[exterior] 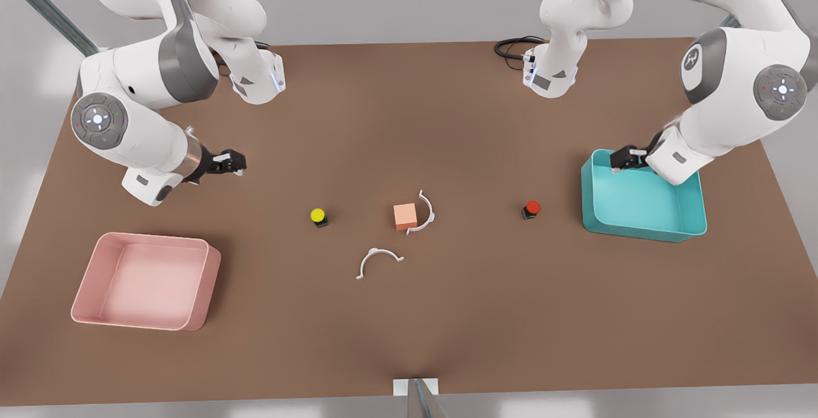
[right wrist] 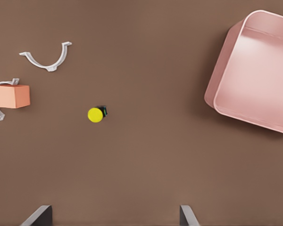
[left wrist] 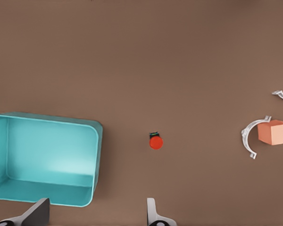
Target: Place the red button in the blue storage box with the left arm, and place the yellow button in the pink storage box with the right arm
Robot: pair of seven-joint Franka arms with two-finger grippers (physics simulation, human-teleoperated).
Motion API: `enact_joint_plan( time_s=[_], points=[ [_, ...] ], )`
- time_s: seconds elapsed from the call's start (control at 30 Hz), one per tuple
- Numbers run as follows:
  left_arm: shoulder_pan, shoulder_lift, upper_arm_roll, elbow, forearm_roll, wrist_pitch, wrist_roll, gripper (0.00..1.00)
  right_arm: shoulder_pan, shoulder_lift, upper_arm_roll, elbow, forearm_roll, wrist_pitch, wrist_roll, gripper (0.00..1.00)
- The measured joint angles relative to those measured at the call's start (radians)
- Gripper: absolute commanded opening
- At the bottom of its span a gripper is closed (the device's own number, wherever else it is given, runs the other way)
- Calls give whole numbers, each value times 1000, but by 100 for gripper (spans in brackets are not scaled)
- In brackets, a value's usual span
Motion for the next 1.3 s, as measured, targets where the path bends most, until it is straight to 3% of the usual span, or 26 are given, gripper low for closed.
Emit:
enact_joint_plan(
  time_s=[0.1, 0.2, 0.3, 0.47, 0.67, 0.83, 0.97, 1.3],
  points=[
    [-47, 21, 0, 3, 2, 7, 11, 100, 0, 0, 1, 1, 0, -3, 8, 100],
    [-197, 80, -1, -17, -13, 31, 14, 100, 2, 1, 4, 1, 2, -4, 16, 100],
    [-287, 86, -2, -199, -30, 154, 0, 100, 63, 33, 6, -3, 7, 19, 31, 100],
    [-271, 57, 6, -516, -40, 453, -7, 100, 300, 170, 6, -10, 4, 110, 107, 100],
    [-239, -5, 6, -829, -50, 840, 21, 100, 311, 314, -6, -46, -69, 232, 206, 100],
    [-237, 17, 14, -869, -51, 1025, 48, 100, 221, 294, 13, -188, -91, 322, 258, 100],
    [-234, 23, 28, -918, -53, 1094, 65, 100, 82, 288, 118, -303, -97, 423, 278, 100],
    [-234, 183, 37, -945, -80, 1231, 89, 99, 53, 301, 130, -424, -133, 590, 310, 100]
  ],
)
